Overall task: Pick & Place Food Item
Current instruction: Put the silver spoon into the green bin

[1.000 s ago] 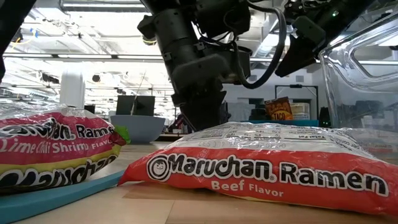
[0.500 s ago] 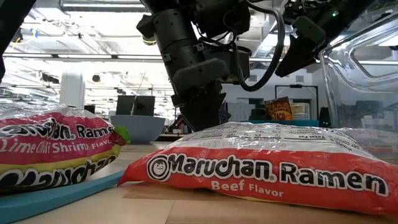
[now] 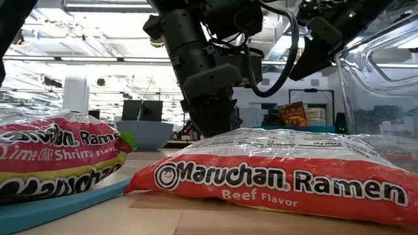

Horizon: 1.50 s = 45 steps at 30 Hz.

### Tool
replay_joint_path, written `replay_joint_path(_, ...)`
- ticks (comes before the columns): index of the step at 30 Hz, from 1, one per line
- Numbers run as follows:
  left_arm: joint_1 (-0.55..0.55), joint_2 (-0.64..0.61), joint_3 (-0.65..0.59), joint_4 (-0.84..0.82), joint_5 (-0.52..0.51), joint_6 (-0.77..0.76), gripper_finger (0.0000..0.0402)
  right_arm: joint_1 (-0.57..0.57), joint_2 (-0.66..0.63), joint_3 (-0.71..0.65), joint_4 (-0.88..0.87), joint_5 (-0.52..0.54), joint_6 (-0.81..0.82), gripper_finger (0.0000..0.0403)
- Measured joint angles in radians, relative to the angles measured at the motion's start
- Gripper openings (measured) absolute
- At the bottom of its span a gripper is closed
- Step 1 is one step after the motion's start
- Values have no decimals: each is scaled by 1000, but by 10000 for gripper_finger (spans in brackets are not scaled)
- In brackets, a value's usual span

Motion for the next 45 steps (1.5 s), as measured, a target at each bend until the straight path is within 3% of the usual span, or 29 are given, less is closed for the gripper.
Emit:
replay_joint_path(6, 0, 0, 0, 1, 0, 0, 14, 0, 0, 0, -1, 0, 0, 150)
replay_joint_path(45, -1, -1, 0, 0, 2, 0, 11, 0, 0, 0, -1, 0, -1, 150)
